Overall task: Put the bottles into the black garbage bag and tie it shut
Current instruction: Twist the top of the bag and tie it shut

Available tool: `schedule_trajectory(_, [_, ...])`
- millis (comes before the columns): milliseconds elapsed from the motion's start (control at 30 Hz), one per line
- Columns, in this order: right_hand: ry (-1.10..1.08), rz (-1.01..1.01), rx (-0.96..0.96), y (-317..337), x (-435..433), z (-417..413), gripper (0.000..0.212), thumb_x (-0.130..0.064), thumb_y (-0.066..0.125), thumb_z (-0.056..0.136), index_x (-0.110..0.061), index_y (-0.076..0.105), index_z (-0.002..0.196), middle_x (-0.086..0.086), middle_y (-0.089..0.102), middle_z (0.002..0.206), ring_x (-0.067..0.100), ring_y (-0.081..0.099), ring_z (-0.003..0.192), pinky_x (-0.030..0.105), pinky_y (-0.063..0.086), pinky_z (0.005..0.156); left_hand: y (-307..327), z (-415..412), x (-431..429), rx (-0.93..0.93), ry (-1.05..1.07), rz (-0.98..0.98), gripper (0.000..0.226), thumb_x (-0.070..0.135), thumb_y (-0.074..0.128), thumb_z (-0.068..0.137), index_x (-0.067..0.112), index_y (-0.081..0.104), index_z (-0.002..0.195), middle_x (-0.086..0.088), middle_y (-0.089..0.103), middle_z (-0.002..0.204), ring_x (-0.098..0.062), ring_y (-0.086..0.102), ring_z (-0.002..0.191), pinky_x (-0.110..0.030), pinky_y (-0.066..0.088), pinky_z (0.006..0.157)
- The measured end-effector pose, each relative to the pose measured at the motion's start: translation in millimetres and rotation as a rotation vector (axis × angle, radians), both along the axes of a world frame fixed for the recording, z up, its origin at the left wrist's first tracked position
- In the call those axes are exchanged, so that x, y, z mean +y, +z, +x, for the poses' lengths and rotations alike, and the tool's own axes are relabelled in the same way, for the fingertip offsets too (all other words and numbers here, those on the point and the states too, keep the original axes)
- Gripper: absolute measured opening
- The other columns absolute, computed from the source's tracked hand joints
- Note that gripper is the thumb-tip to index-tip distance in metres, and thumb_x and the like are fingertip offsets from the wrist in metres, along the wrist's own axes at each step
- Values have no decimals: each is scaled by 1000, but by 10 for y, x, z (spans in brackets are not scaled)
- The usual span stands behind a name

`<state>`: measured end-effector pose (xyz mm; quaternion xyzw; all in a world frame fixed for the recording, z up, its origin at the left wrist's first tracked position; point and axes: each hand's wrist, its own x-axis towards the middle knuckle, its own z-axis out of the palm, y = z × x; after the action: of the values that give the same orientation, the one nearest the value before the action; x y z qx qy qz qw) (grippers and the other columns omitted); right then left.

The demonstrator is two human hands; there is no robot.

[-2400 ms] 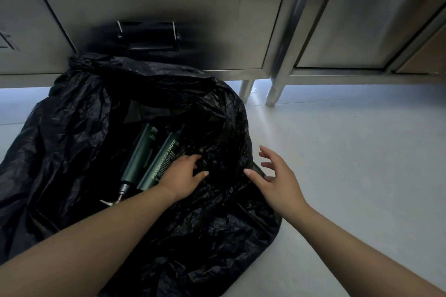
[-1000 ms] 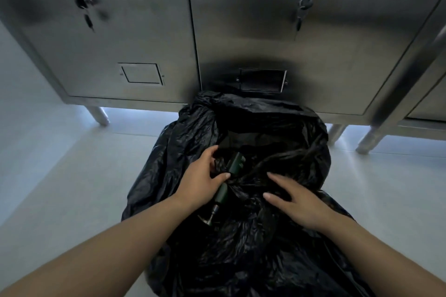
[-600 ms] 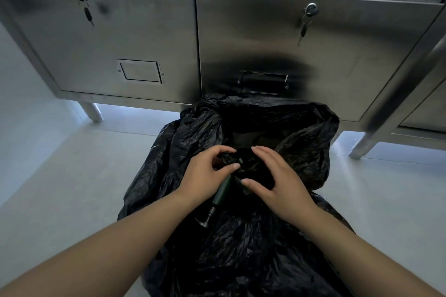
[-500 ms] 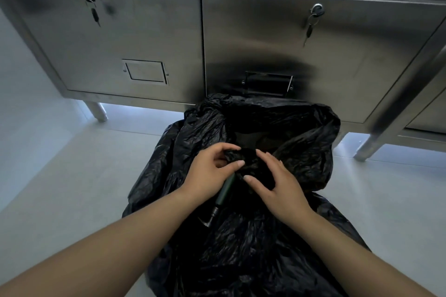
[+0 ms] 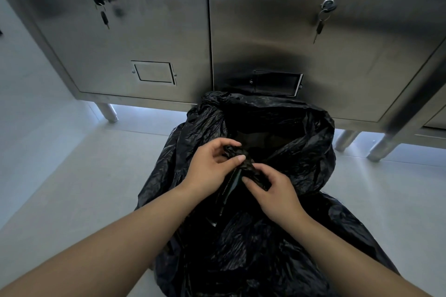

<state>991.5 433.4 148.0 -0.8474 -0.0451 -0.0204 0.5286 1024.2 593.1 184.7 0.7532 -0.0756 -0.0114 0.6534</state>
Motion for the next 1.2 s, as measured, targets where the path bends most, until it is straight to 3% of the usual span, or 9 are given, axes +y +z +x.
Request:
schedule_trajectory(267, [72, 100, 65, 29, -68, 25, 11, -20, 62, 89, -29, 59, 92, -11, 69, 96, -1, 63, 91, 20, 48, 79, -196, 16, 73, 60, 25, 148, 12, 26, 74, 77, 28, 66, 85, 6, 70, 90, -15, 64, 64, -42, 58, 77])
schedule_trajectory(433, [86, 82, 157, 58, -76, 31, 42, -39, 70, 79, -37, 48, 115, -1, 60, 121, 11, 54, 117, 33, 46, 96, -268, 7, 95, 101, 10, 198, 10, 28, 73, 78, 29, 64, 83, 4, 68, 89, -17, 59, 61, -48, 57, 75])
schedule_trajectory(567, [42, 19, 55, 94, -43, 17, 32, -42, 66, 81, -49, 51, 109, -29, 54, 109, -14, 47, 104, -2, 36, 78, -297, -13, 104, 125, -39, 219, 11, 29, 73, 79, 27, 64, 86, 8, 67, 86, -12, 58, 60, -37, 56, 71])
schedule_trajectory(733, [-29, -7, -4, 47, -80, 26, 14, -44, 61, 85, -44, 62, 98, 5, 73, 88, 33, 65, 84, 29, 50, 69, -293, 47, 178, 66, -101, 325, 13, 30, 73, 78, 28, 65, 88, 11, 67, 87, 4, 62, 74, -12, 46, 71])
schedule_trajectory(800, [-57, -22, -8, 17, -117, 34, 15, -48, 60, 83, -45, 62, 97, 1, 73, 94, 21, 66, 82, 30, 53, 71, -253, 172, 218, -36, -73, 426, 14, 30, 73, 78, 27, 65, 89, 11, 67, 90, 2, 61, 83, -18, 46, 77])
schedule_trajectory(900, [-82, -9, 5, -32, -174, 22, 30, -56, 54, 77, -43, 63, 103, -15, 66, 113, -5, 61, 89, 8, 47, 71, -219, 440, 249, -230, 93, 607, 25, 30, 73, 77, 21, 65, 99, 2, 60, 109, -13, 55, 105, -30, 42, 96])
schedule_trajectory(1033, [-100, 18, 63, -114, -235, -17, 27, -52, 55, 81, -44, 61, 106, -31, 66, 94, 26, 63, 93, 26, 52, 74, -359, 710, 256, -196, 314, 795, 62, 42, 73, 74, 24, 50, 128, -8, 28, 151, -30, 24, 139, -46, 25, 113])
schedule_trajectory(1133, [-88, 37, 70, -159, -278, -56, 27, -56, 53, 77, -51, 58, 103, -38, 59, 104, -11, 54, 104, 9, 46, 84, -506, 808, 259, -72, 282, 853, 94, 51, 75, 68, 39, 20, 144, -2, -1, 159, -32, 11, 144, -56, 25, 111])
schedule_trajectory(1200, [-97, 49, 73, -194, -327, -70, 25, -56, 53, 76, -52, 58, 100, -43, 55, 107, -21, 47, 104, 0, 39, 81, -602, 878, 242, -29, 206, 817, 106, 45, 77, 68, 45, 5, 145, -7, 9, 157, -33, 30, 137, -47, 38, 103])
